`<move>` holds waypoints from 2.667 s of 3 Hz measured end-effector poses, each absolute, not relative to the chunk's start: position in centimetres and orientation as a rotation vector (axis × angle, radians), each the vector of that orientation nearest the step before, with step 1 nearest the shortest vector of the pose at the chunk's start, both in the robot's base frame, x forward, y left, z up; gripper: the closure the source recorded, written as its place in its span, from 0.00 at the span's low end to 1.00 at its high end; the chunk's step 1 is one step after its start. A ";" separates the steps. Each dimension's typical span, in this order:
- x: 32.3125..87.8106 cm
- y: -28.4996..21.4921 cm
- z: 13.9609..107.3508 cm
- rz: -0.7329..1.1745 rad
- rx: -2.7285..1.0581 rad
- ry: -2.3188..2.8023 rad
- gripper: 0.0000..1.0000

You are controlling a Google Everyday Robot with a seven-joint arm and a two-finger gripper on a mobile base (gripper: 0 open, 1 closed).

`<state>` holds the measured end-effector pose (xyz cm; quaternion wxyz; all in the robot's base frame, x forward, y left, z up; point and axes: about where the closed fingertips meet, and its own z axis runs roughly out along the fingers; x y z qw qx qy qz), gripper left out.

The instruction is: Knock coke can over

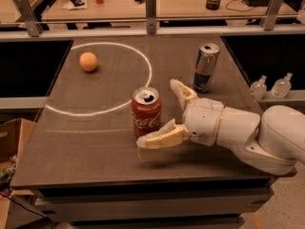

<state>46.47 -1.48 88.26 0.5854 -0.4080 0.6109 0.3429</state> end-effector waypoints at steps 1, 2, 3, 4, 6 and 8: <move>47.5 0.0 88.3 0.815 -0.954 1.395 0.00; 48.0 1.4 88.7 0.834 -0.959 1.366 0.00; 48.0 2.2 89.0 0.875 -0.956 1.344 0.16; 48.0 2.6 89.7 0.903 -0.960 1.316 0.39; 47.9 3.0 91.8 0.990 -1.001 1.290 0.86; 48.6 3.0 99.3 0.929 -1.307 1.097 1.00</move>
Offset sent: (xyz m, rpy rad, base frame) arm 0.0231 0.0408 0.0063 0.0609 -0.0426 0.0533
